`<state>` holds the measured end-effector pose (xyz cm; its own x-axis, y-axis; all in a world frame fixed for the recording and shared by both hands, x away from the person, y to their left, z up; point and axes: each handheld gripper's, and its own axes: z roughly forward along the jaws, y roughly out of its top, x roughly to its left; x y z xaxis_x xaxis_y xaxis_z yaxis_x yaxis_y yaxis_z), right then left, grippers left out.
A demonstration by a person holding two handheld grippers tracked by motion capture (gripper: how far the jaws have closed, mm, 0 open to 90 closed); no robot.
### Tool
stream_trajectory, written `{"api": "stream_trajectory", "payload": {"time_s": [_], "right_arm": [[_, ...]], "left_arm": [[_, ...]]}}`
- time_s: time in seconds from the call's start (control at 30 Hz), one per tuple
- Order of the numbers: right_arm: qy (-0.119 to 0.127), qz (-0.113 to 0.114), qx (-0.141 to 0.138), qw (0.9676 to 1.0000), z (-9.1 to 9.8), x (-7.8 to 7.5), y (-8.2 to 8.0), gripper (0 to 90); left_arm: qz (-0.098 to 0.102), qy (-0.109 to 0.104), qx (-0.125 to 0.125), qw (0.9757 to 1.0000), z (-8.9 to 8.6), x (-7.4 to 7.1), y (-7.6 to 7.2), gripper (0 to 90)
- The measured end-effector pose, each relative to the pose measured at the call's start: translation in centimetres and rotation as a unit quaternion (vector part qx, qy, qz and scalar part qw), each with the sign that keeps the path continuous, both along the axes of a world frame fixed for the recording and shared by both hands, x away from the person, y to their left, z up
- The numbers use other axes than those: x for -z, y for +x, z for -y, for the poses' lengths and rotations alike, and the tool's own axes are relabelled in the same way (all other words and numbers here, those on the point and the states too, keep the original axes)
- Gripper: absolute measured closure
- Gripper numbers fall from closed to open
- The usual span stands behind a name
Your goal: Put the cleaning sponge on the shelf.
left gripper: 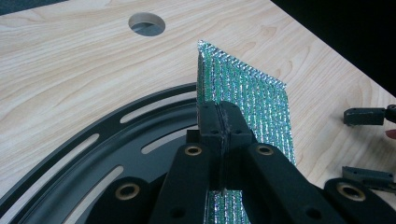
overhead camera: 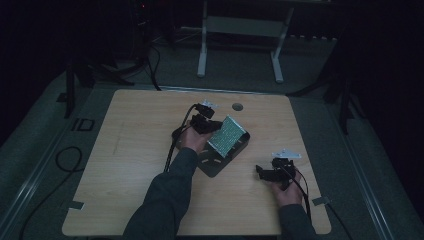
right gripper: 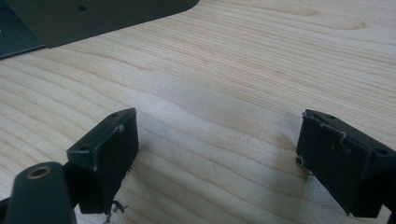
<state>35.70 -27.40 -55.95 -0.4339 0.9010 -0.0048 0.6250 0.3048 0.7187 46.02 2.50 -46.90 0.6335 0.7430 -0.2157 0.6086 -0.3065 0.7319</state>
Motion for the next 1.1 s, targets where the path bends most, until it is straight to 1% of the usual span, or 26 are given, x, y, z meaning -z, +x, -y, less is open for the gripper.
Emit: {"api": "stream_trajectory", "payload": {"time_s": [0.3, 0.37, 0.4, 0.67, 0.93, 1.1], "right_arm": [[0.000, 0.000, 0.000, 1.0000, 0.0, 0.0, 0.0, 12.2], [0.000, 0.000, 0.000, 1.0000, 0.0, 0.0, 0.0, 12.3], [0.000, 0.000, 0.000, 1.0000, 0.0, 0.0, 0.0, 12.2], [0.000, 0.000, 0.000, 1.0000, 0.0, 0.0, 0.0, 12.2], [0.000, 0.000, 0.000, 1.0000, 0.0, 0.0, 0.0, 12.3], [0.000, 0.000, 0.000, 1.0000, 0.0, 0.0, 0.0, 12.3]], "left_arm": [[-0.005, 0.015, 0.003, 0.9999, 0.6, 1.0, 0.3, 89.8], [-0.007, 0.014, 0.002, 0.9999, 0.8, 1.2, 0.4, 89.8], [-0.007, 0.018, 0.003, 0.9998, 0.8, 1.3, 0.4, 89.8], [-0.015, 0.024, 0.001, 0.9996, 1.5, 2.2, 0.6, 89.8], [-0.020, 0.028, 0.000, 0.9994, 2.1, 2.9, 0.8, 89.8], [-0.024, 0.025, -0.004, 0.9994, 2.3, 3.3, 0.9, 89.7]]}}
